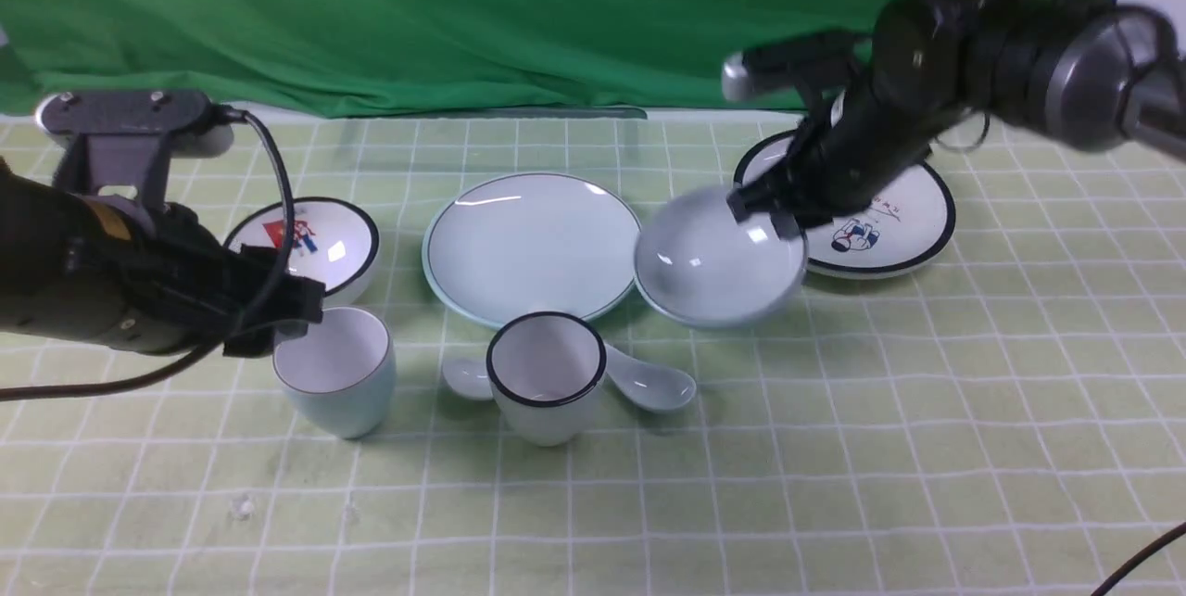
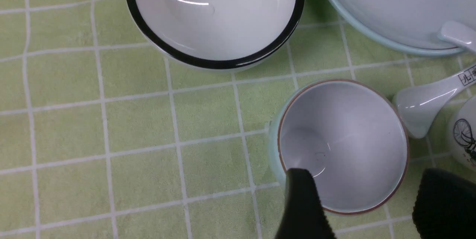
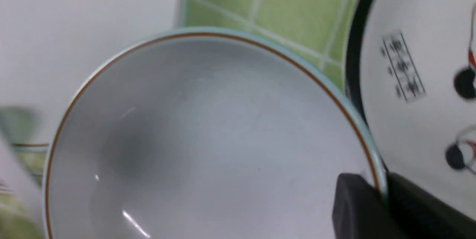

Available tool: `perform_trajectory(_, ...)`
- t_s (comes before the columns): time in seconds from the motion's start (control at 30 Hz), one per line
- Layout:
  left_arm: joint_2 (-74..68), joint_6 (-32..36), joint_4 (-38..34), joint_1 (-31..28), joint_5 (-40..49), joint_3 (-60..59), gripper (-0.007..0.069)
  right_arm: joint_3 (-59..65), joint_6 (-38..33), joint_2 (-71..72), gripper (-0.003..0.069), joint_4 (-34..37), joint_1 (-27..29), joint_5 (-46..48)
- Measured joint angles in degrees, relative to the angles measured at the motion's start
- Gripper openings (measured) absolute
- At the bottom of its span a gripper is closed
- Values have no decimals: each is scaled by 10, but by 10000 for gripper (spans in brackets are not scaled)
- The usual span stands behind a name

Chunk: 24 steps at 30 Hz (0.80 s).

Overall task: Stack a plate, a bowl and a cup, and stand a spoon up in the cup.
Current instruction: Use the right arm to grab a blue rice bowl, then use the right arm to put the blue rice bowl into the blue large plate in the middle

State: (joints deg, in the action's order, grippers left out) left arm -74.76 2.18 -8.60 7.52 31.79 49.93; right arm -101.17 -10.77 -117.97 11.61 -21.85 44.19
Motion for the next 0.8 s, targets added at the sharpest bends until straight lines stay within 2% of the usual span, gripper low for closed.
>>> perform_trajectory(0.03,-2,0,0,0,-1,0,361,-11,-16,0,76,15,-1,2)
perform_trajectory(0.1,-8,-1,0,0,-2,0,361,-50,-74,-12,76,103,-11,2)
perform_trajectory(0.2,-12,-2,0,0,-6,0,361,-84,-102,-41,76,152,-26,-14)
perform_trajectory(0.47,-28,-6,0,0,-8,0,361,-175,-82,-161,76,164,-48,-37)
perform_trajectory(0.7,-45,-7,0,0,-20,0,361,-189,-56,-178,89,164,-48,-46)
perform_trajectory(0.8,-68,-7,0,0,-31,0,350,-191,-47,-177,167,166,-49,-45)
